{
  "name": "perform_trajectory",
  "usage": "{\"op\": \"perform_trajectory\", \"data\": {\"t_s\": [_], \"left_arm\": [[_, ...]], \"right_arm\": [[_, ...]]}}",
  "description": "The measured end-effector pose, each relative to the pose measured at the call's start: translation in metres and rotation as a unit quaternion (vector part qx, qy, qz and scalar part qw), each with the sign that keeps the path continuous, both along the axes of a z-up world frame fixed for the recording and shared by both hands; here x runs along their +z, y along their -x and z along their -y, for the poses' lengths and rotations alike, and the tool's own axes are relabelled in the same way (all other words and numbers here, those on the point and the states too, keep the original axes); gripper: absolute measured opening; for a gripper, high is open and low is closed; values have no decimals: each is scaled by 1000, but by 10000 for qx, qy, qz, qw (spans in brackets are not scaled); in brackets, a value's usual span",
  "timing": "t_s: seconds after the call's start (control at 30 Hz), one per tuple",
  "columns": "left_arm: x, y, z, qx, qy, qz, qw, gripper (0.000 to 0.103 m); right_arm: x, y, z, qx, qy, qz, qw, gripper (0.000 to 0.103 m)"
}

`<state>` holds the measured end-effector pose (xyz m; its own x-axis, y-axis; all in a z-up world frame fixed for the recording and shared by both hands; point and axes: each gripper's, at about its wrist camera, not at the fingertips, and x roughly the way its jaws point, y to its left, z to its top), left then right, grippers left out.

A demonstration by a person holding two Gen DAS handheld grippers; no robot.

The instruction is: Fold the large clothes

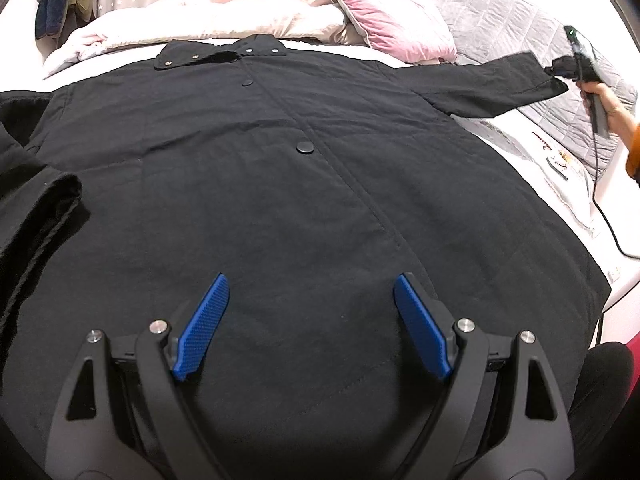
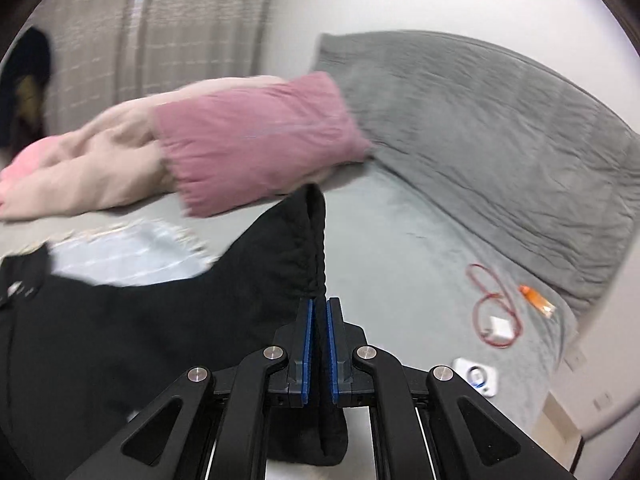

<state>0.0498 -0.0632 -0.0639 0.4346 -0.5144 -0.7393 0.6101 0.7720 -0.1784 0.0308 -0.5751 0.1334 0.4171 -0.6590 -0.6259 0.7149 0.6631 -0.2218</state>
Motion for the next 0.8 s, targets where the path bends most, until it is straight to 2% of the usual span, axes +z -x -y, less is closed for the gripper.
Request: {"op": "perform_trajectory", "data": {"t_s": [0.07, 0.13, 0.2, 0.27, 0.3, 0.43, 0.5, 0.6, 0.73, 0.8], "left_arm": [[-1, -1, 0, 0, -17, -24, 10000, 86], [-2, -2, 1, -1, -16, -34, 10000, 86], [-2, -2, 0, -1, -9, -40, 10000, 86], [-2, -2, 0, -9, -17, -41, 10000, 86], [-2, -2, 1, -12, -32, -35, 10000, 86], [-1, -1, 1, -8, -52, -17, 10000, 86], [-2, -2, 1, -16, -80, -22, 10000, 86], [2, 1, 1, 4, -165, 64, 9998, 86], [19, 8, 2, 145, -654, 576, 9961, 86], [31, 12, -3, 287, -910, 959, 9908, 86]], "right_arm": [[-20, -7, 23, -350, 330, -347, 9982, 2], [-50, -2, 49, -676, 458, -637, 9946, 2], [-78, 5, 65, -1102, 317, -772, 9904, 2], [-96, 17, 73, -1287, -72, -530, 9902, 3], [-104, 17, 71, -1200, -338, -424, 9913, 3], [-115, 6, 38, -602, -859, -265, 9941, 9], [-115, -3, 18, -189, -1214, -153, 9923, 14], [-120, -19, -13, 150, -1597, -82, 9870, 21], [-125, -21, -53, 513, -1949, -101, 9794, 35], [-118, -20, -79, 700, -2104, -43, 9751, 47]]}}
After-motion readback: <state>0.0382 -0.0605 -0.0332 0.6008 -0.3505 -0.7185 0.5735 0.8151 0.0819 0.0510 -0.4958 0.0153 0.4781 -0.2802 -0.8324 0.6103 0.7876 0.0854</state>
